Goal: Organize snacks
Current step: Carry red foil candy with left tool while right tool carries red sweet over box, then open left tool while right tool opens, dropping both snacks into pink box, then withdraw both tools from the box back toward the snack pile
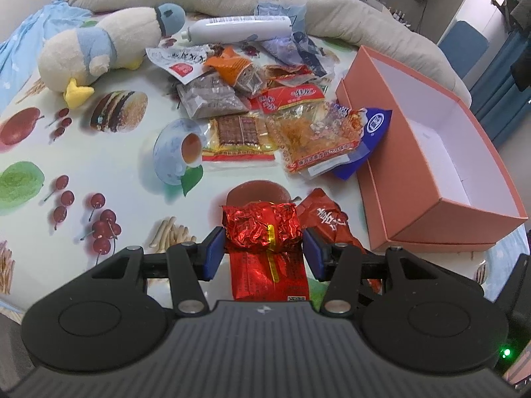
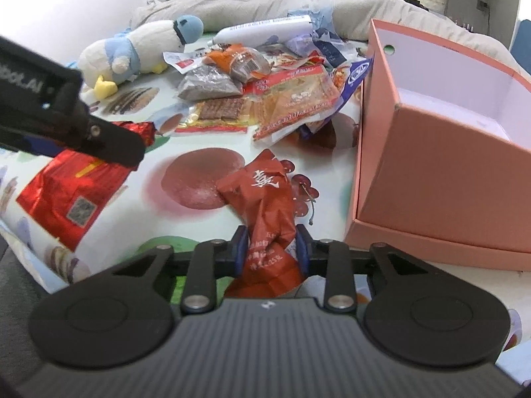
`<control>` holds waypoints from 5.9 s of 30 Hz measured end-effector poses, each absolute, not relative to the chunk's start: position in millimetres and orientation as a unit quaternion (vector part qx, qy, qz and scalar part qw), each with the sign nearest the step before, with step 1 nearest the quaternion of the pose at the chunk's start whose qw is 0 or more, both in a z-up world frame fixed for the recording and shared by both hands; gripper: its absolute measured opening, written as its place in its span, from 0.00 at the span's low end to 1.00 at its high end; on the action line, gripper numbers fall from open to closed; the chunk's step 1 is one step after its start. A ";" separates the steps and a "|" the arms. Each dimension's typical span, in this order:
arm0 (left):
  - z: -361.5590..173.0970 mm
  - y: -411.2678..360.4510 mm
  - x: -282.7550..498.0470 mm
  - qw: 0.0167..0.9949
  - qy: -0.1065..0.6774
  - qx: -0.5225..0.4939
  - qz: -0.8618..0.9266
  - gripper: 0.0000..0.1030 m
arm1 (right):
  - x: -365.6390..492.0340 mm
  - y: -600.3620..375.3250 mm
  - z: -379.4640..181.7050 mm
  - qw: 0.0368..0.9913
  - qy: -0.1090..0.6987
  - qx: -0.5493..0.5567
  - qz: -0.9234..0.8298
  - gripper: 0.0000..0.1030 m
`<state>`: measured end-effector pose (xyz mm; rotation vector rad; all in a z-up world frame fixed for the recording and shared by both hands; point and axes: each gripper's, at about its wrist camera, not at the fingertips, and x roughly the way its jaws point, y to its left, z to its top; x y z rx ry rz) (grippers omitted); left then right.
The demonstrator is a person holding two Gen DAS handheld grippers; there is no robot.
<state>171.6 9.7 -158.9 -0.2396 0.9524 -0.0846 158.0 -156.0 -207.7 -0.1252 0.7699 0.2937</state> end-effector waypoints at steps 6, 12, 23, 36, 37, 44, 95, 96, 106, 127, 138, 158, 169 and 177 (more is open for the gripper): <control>-142.0 10.0 167.4 0.890 0.440 -0.113 -0.044 0.55 | 146.4 -161.5 -185.0 0.922 0.355 -0.043 0.148 0.32; -115.0 10.8 159.5 0.899 0.419 -0.114 -0.049 0.55 | 134.8 -169.8 -149.9 0.933 0.329 -0.020 0.147 0.32; -58.8 -4.3 147.9 0.921 0.366 -0.105 -0.075 0.55 | 118.7 -195.0 -89.9 0.953 0.270 0.008 0.138 0.32; -53.8 -52.9 159.9 0.916 0.358 -0.115 -0.138 0.55 | 110.1 -248.3 -77.9 0.966 0.250 0.009 0.070 0.32; -54.3 -59.3 161.8 0.916 0.357 -0.115 -0.144 0.55 | 109.6 -253.1 -77.3 0.966 0.249 0.010 0.064 0.32; -57.8 -101.1 191.9 0.909 0.356 -0.101 -0.192 0.55 | 121.3 -294.1 -77.4 0.968 0.249 0.019 0.022 0.32; -46.4 -206.4 305.6 0.894 0.384 -0.011 -0.232 0.85 | 215.1 -381.1 -103.6 0.943 0.325 0.076 0.005 0.57; -42.3 -204.5 303.7 0.897 0.379 -0.012 -0.230 0.85 | 213.7 -380.5 -99.0 0.944 0.320 0.076 0.006 0.57; -2.8 -178.4 264.2 0.924 0.307 0.009 -0.228 0.85 | 185.2 -353.6 -65.6 0.961 0.264 0.075 0.032 0.58; 11.1 -73.1 149.8 0.956 0.251 -0.035 -0.149 0.85 | 113.0 -275.2 -55.6 0.974 0.203 0.061 0.079 0.57; -10.0 -16.7 85.7 0.960 0.262 -0.026 -0.094 0.85 | 77.1 -239.3 -74.8 0.975 0.200 0.059 0.082 0.58; -79.1 40.0 58.8 0.943 0.318 -0.078 -0.052 0.85 | 50.7 -176.7 -116.7 0.958 0.264 0.009 0.115 0.58; -98.1 59.4 77.8 0.939 0.327 -0.102 -0.033 0.85 | 74.9 -153.3 -123.2 0.954 0.268 -0.035 0.128 0.57; -120.2 78.4 115.3 0.931 0.345 -0.117 -0.022 0.85 | 102.1 -128.0 -130.6 0.949 0.277 -0.059 0.142 0.57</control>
